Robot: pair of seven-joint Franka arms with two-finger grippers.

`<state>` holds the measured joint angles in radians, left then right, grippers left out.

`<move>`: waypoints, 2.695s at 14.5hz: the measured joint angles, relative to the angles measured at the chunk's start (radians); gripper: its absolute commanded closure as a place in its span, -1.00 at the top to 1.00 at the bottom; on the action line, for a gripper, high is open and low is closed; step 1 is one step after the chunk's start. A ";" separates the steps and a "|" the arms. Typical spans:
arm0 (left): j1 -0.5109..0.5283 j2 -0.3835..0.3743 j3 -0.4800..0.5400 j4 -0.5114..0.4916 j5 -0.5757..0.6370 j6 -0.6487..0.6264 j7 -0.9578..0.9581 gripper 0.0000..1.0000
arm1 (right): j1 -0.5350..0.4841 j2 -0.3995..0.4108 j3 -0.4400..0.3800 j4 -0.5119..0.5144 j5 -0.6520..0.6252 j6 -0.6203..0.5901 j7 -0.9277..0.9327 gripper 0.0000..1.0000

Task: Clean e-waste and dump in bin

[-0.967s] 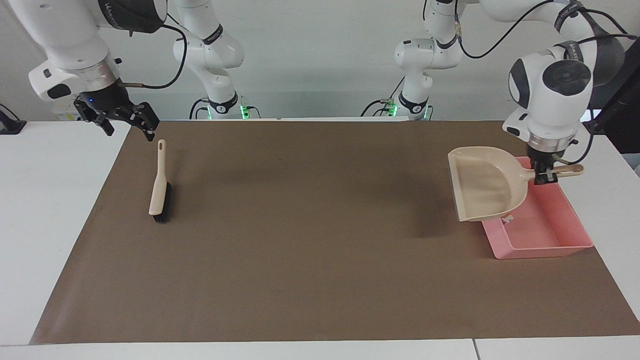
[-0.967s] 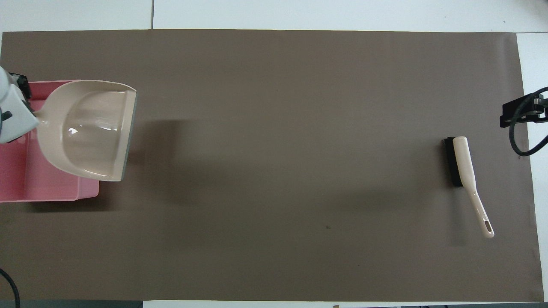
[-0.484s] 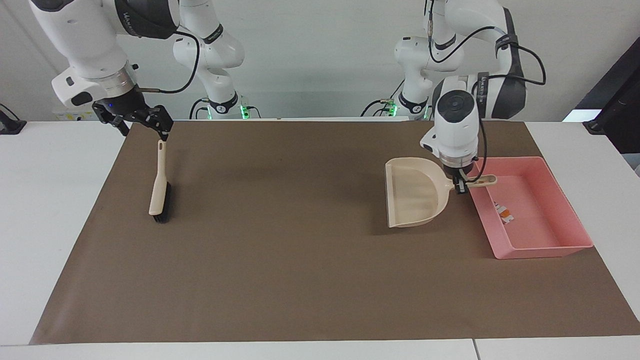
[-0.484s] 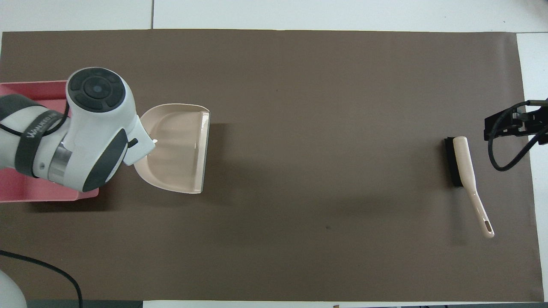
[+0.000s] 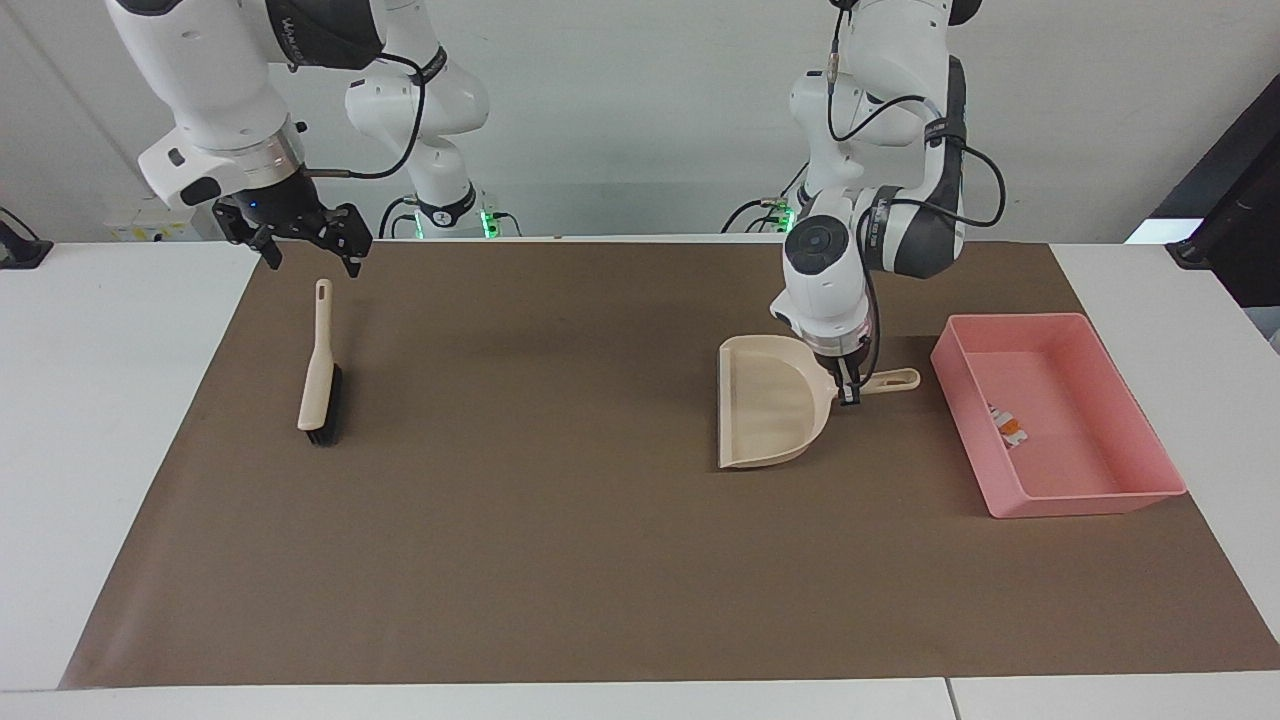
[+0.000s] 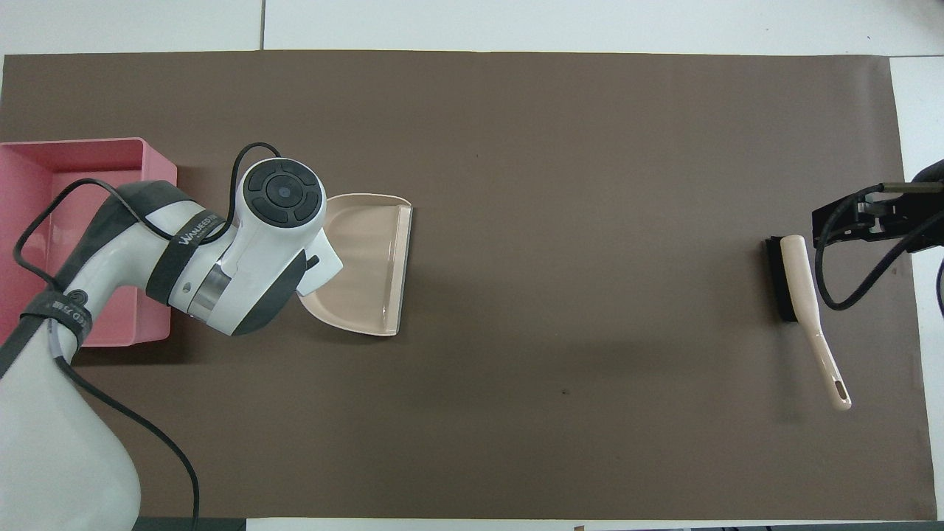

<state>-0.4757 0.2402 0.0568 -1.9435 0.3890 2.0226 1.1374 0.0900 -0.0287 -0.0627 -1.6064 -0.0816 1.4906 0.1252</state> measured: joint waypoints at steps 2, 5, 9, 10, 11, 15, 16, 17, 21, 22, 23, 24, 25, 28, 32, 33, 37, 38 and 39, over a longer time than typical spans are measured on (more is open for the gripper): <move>0.003 0.031 0.009 0.000 0.000 0.036 0.000 -1.00 | 0.000 0.000 -0.001 0.000 0.000 0.000 0.000 0.99; 0.004 0.032 0.010 0.001 0.000 0.040 -0.002 0.40 | 0.000 0.000 0.000 0.001 0.000 0.001 0.000 0.99; 0.014 0.029 0.012 0.010 0.000 0.018 -0.045 0.98 | 0.001 0.001 0.001 0.047 0.051 -0.048 -0.001 0.99; 0.017 0.023 0.013 0.024 0.000 -0.008 -0.049 0.98 | 0.001 0.002 0.000 0.054 0.058 -0.059 -0.001 0.99; 0.020 0.012 0.014 0.045 0.000 -0.044 -0.052 0.98 | 0.001 0.003 0.000 0.057 0.059 -0.065 -0.001 0.99; 0.053 -0.047 0.024 0.155 -0.056 -0.201 -0.056 0.98 | 0.007 0.009 0.001 0.061 0.059 -0.069 -0.001 0.99; 0.084 -0.055 0.026 0.174 -0.094 -0.218 -0.056 0.98 | 0.009 0.009 0.001 0.061 0.059 -0.069 -0.001 0.99; 0.123 -0.059 0.028 0.185 -0.134 -0.221 -0.056 0.98 | 0.010 0.010 0.001 0.061 0.059 -0.069 -0.001 0.99; 0.280 -0.058 0.034 0.189 -0.228 -0.223 -0.053 0.98 | 0.008 0.010 -0.005 0.061 0.059 -0.069 -0.001 0.99; 0.293 -0.057 0.042 0.189 -0.233 -0.224 -0.068 0.98 | 0.008 0.010 -0.005 0.061 0.059 -0.069 -0.001 0.99; 0.299 -0.057 0.047 0.189 -0.236 -0.225 -0.121 0.98 | 0.009 0.010 -0.004 0.061 0.059 -0.069 -0.001 0.99; 0.298 -0.057 0.048 0.189 -0.238 -0.228 -0.224 0.98 | 0.009 0.010 -0.004 0.061 0.059 -0.069 -0.001 0.99; 0.295 -0.057 0.046 0.189 -0.238 -0.235 -0.354 0.98 | 0.009 0.010 -0.004 0.062 0.058 -0.066 -0.001 0.99; 0.282 -0.057 0.042 0.186 -0.244 -0.258 -0.688 0.98 | 0.008 0.010 -0.005 0.062 0.048 -0.058 -0.001 0.99; 0.326 -0.062 0.052 0.190 -0.396 -0.265 -0.765 0.98 | 0.007 0.010 -0.007 0.062 0.045 -0.058 -0.001 0.99; 0.341 -0.074 0.053 0.194 -0.411 -0.276 -0.765 0.98 | 0.007 0.010 -0.008 0.062 0.045 -0.058 -0.001 0.99; 0.352 -0.209 0.054 0.206 -0.419 -0.402 -0.765 0.98 | 0.007 0.010 -0.009 0.062 0.045 -0.058 -0.001 0.99; 0.353 -0.247 0.055 0.206 -0.419 -0.438 -0.767 0.98 | 0.007 0.010 -0.009 0.062 0.045 -0.058 -0.001 0.99; 0.355 -0.276 0.058 0.206 -0.419 -0.467 -0.770 0.98 | 0.007 0.010 -0.009 0.062 0.045 -0.058 -0.001 0.99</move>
<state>-0.1202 -0.0360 0.1151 -1.7373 -0.0297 1.5554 0.3672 0.0972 -0.0190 -0.0716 -1.5448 -0.0363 1.4330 0.1247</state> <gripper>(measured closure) 0.009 0.004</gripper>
